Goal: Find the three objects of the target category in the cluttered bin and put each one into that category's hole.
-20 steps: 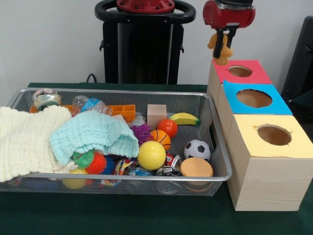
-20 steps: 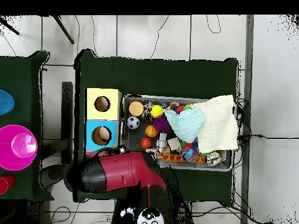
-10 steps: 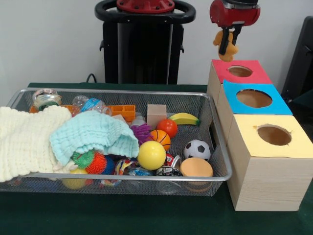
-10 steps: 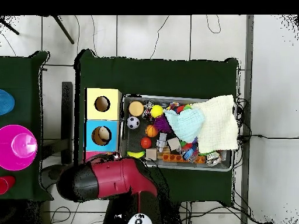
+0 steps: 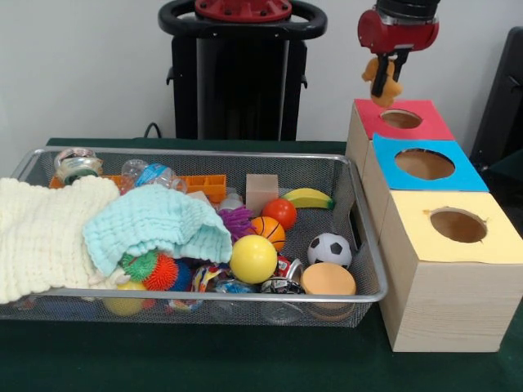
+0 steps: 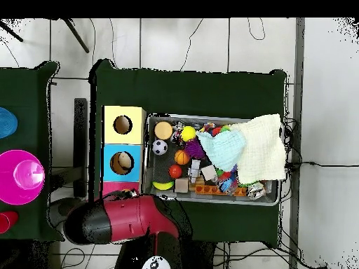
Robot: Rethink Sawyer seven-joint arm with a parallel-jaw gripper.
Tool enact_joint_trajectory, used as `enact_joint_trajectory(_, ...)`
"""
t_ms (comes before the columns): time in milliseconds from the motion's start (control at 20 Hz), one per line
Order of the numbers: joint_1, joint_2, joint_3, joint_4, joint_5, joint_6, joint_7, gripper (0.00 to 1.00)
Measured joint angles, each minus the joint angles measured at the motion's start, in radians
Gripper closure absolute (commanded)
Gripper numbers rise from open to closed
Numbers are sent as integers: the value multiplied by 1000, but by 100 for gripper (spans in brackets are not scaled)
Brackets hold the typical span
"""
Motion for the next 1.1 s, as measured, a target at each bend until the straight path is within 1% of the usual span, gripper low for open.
enact_joint_trajectory(450, 46, 46, -25, 1, 33, -66, 7, 100)
enact_joint_trajectory(750, 71, 74, -43, 2, 53, -92, 13, 100)
enact_joint_trajectory(1100, 76, 102, -45, 2, 69, -131, 29, 100)
